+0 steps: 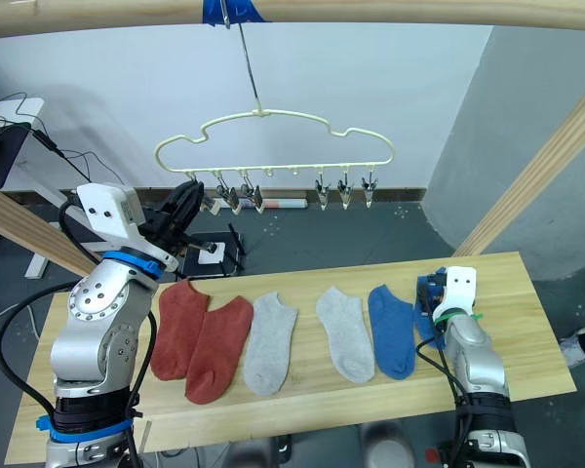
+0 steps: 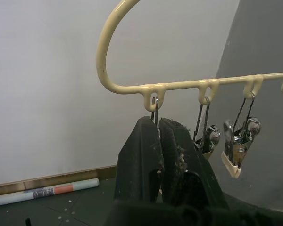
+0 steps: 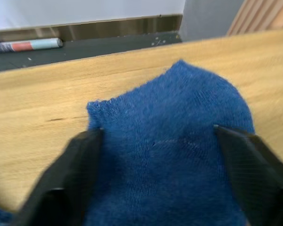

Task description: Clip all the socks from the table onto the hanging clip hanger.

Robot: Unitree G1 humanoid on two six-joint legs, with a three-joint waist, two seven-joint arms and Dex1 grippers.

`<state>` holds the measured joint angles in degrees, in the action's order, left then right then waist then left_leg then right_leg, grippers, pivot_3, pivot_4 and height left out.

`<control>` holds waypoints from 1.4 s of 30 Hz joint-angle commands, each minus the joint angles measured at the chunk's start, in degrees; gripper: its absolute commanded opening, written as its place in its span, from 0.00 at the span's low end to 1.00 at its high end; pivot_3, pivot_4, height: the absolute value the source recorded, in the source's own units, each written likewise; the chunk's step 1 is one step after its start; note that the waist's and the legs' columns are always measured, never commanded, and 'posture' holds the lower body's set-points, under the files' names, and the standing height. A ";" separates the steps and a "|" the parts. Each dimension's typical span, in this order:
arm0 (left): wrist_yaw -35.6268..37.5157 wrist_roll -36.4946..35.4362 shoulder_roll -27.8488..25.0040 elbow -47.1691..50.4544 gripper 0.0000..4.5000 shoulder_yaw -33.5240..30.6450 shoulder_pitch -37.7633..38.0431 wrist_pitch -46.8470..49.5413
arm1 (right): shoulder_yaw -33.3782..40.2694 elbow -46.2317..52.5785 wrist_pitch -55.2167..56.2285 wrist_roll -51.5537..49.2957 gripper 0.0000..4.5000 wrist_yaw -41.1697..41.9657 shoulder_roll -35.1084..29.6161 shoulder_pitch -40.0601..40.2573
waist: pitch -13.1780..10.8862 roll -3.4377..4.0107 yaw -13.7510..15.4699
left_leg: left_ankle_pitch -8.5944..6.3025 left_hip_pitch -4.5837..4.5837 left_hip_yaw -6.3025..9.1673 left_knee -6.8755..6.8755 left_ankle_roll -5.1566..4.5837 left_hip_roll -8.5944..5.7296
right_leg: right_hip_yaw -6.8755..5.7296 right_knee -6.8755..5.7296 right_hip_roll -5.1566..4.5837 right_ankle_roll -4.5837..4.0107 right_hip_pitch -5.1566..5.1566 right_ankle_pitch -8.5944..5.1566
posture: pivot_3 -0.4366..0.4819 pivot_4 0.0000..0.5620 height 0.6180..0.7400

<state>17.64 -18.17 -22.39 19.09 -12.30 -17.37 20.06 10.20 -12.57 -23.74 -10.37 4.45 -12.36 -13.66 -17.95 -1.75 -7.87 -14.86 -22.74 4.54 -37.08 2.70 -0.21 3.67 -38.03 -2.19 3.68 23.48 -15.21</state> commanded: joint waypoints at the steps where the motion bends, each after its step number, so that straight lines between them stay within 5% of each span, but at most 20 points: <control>1: 0.51 -1.38 -0.68 3.15 0.00 -1.24 0.37 0.09 | 0.72 0.82 -4.11 -1.45 0.56 0.65 0.90 3.23 | 0.01 -0.02 0.05 | 0.00 0.00 0.00 0.00 0.00 0.01 | -0.01 0.01 0.00 0.00 0.00 0.00 | 0.29 0.64 0.96; 8: 2.17 -5.47 -0.70 3.81 0.00 -2.28 0.10 3.12 | -3.97 8.67 -3.93 0.15 0.00 9.25 -4.01 7.46 | 0.00 -0.01 0.08 | 0.00 0.00 0.02 0.03 0.00 -0.02 | -0.03 0.03 0.01 0.01 0.00 -0.01 | 0.29 0.63 0.96; 16: 5.33 -18.48 -3.57 8.35 0.00 -4.39 -0.46 14.43 | -18.87 26.60 3.22 3.02 0.00 33.80 -21.22 3.10 | -1.09 0.05 -0.38 | 0.01 0.00 -0.11 0.02 0.01 -0.04 | 0.09 0.03 0.05 0.14 0.07 -0.02 | 0.28 0.63 0.96; 19: 4.25 -22.92 -3.90 9.41 0.00 -5.22 -1.38 18.38 | -22.95 28.93 5.97 4.10 0.00 38.52 -22.98 -1.96 | -1.17 -0.02 -0.13 | 0.01 -0.01 -0.04 0.03 0.02 0.04 | 0.03 0.02 0.13 0.32 0.10 -0.12 | 0.28 0.63 0.96; 28: -0.24 -31.13 -3.53 10.28 0.00 -7.04 -3.61 24.94 | -31.80 25.48 10.47 10.67 0.00 37.56 -13.52 -15.81 | -1.22 -0.12 1.17 | 0.01 -0.26 0.10 0.01 0.04 0.05 | -0.04 0.08 -0.16 0.07 0.27 0.03 | 0.29 0.62 0.96; 42: -5.95 -37.60 -2.58 11.58 0.00 -7.38 -2.68 26.35 | -33.78 19.47 13.86 18.12 0.00 27.05 0.01 -17.39 | -1.22 -0.12 1.74 | 0.04 -0.59 0.15 -0.03 0.09 0.22 | -0.01 -0.02 -0.19 0.04 0.68 0.05 | 0.29 0.61 0.96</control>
<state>11.91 -53.74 -25.06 26.79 -18.44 -20.18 47.07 -24.27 5.82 -11.40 7.83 32.53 -13.54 -30.71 -19.17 -1.87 -6.13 -14.82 -23.33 4.69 -37.11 2.79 0.01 3.66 -38.06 -2.38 3.72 24.17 -15.17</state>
